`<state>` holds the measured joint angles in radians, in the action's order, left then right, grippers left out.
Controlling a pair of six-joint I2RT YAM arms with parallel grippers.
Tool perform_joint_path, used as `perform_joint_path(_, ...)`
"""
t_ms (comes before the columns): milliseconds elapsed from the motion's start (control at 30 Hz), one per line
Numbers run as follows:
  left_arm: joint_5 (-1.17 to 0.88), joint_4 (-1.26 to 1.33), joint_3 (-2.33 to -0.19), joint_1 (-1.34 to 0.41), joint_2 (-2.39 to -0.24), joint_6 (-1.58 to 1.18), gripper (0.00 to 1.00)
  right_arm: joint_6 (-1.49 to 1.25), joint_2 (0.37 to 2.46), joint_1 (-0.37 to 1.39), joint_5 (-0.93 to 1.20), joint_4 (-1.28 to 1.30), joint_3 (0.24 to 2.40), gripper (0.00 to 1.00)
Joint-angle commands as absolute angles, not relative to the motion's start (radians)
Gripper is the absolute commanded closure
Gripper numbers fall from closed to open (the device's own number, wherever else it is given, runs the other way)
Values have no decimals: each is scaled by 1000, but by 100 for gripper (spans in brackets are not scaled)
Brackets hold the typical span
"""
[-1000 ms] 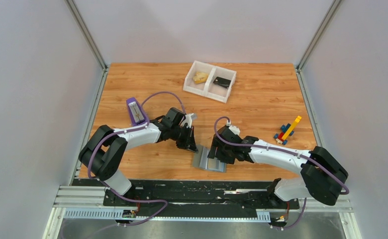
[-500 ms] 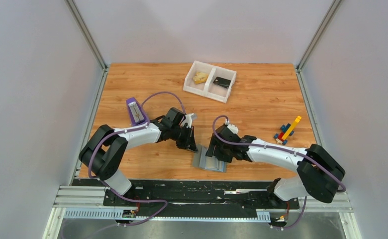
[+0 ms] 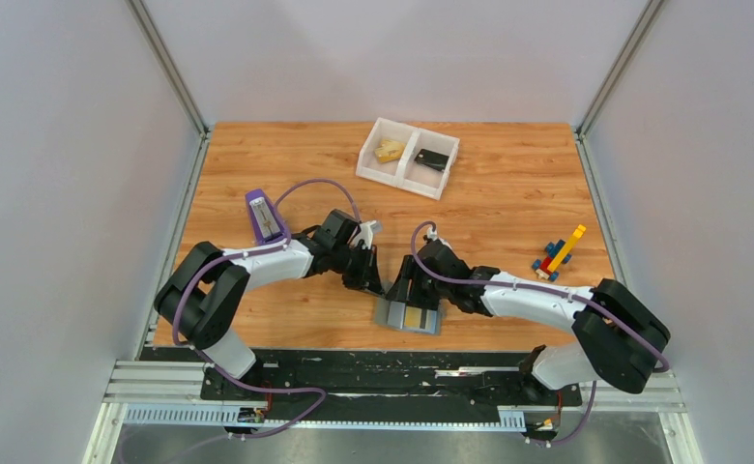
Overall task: Take the credit cards out of the card holder
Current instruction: Remove the credit card from the card holder.
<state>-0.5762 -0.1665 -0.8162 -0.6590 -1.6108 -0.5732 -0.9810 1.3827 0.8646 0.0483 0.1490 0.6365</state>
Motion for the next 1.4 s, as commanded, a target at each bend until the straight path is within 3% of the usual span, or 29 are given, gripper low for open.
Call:
perform_joint_path(0,-586,-146,-830,-664,-1604,-578,91,-947,1363,863,140,34,659,45)
perform_joint_path(167,-570,-193,-865,-663,-1572,-584,64,-955,1390,864,172,19,668,47)
perform_joint_path(533,-524,-283,-993,-663,-1507,-582,54,-962,1399,866,201,-24,657,46)
perform_joint_path(767,-607,-239,-1015,-664,-1493,-621,56,-959,1374,865,213,-63,620,53)
perform_joint_path(1167,-669,-130,-989,-714,-1601,-685,79,-980,1325,868,181,-63,527,63)
perform_joint_path(1367,-678,-122,-974,-722,-1666,-683,84,-980,1209,868,174,35,523,64)
